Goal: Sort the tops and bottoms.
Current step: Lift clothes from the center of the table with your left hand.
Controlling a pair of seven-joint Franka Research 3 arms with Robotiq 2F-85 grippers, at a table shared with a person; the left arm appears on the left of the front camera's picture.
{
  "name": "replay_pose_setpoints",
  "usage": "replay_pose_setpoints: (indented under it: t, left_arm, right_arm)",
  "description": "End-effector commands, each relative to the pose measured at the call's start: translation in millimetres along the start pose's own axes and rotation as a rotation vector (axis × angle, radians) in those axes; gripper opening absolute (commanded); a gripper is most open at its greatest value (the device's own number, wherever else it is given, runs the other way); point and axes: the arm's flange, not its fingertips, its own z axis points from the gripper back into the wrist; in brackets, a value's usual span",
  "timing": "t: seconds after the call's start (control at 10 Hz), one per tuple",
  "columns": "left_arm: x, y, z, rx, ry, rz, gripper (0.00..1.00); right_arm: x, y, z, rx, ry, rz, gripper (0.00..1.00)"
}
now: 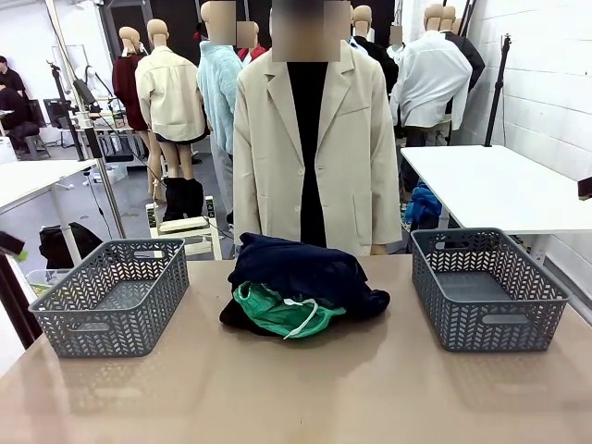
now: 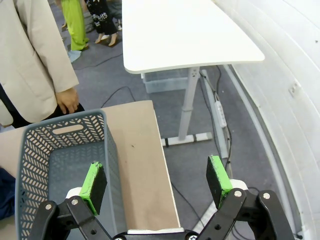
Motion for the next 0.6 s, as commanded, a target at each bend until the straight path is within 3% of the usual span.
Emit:
replay_pose_setpoints:
  t: [0.0,0.2,0.3,0.4,0.5]
  left_arm:
    - [35.2,-25.9,36.3,-0.002,-0.152,-0.138,1.00]
    - [80.2,-77.1,76.5,-0.031,-0.315,-0.346,1.00]
    - [102.6,-109.9,91.6,-0.117,-0.355,-0.489,1.00]
    - [120.9,-146.7,98.0,-0.221,-0.364,-0.640,1.00]
    - [135.5,-177.3,96.5,-0.258,-0.344,-0.700,1.00]
  right_arm:
    - [0.3,2.0,3.1,0.000,0.014,-0.005,1.00]
    - [0.3,2.0,3.1,0.000,0.014,-0.005,1.00]
    - [0.3,2.0,3.1,0.000,0.014,-0.005,1.00]
    - [0.3,2.0,3.1,0.000,0.014,-0.005,1.00]
    - [0.3,2.0,3.1,0.000,0.014,-0.005,1.00]
